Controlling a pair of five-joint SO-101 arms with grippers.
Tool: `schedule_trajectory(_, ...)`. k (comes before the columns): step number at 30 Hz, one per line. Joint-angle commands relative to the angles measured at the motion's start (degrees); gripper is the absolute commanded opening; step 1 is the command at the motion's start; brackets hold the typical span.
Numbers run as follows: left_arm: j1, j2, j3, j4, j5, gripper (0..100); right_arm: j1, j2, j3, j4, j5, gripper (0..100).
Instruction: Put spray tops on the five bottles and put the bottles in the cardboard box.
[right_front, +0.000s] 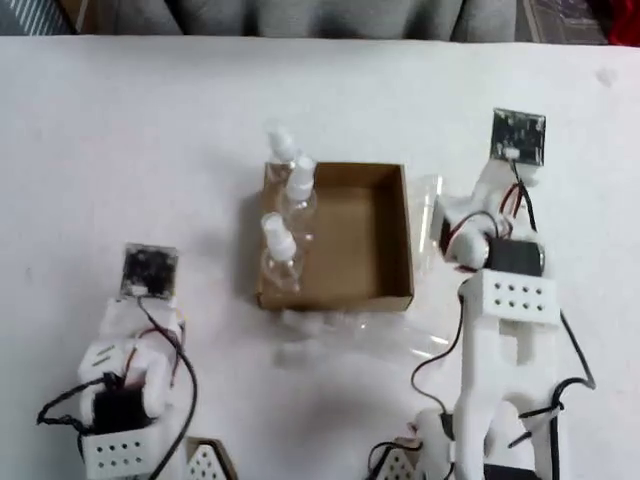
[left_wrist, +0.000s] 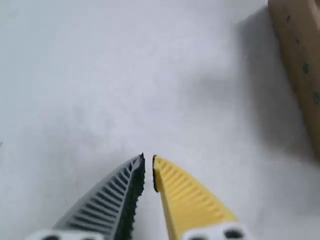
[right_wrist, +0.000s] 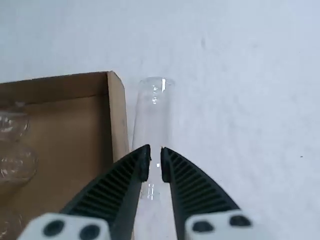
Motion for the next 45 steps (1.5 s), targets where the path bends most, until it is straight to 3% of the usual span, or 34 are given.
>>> schedule_trajectory(1,-0.4,-0.5,0.0,1.4,-4.4,2,0.7,-0.2,-5.0,3.6,2.1,1.9)
schedule_trajectory(6,-0.4,-0.5,0.0,1.4,-4.6,2,0.2,2.2,-6.0,2.9,0.9,2.9)
schedule_trajectory(13,-0.5,-0.5,0.0,1.4,-4.7,2,0.0,20.9,-13.3,-4.5,-12.9,22.5)
schedule_trajectory(22,-0.5,-0.5,0.0,1.4,-4.8,2,-3.7,44.9,-29.4,-5.1,-15.5,23.0)
schedule_trajectory(38,-0.5,-0.4,0.0,1.1,-4.8,2,-3.7,55.3,-32.9,-4.3,-15.3,23.0)
schedule_trajectory(41,-0.5,-0.4,0.0,1.1,-4.8,2,-2.9,54.5,-33.1,-2.6,-15.3,19.8)
schedule_trajectory(45,-0.6,-0.4,0.0,1.2,-4.8,2,-1.1,52.5,-36.8,2.7,-13.4,0.9)
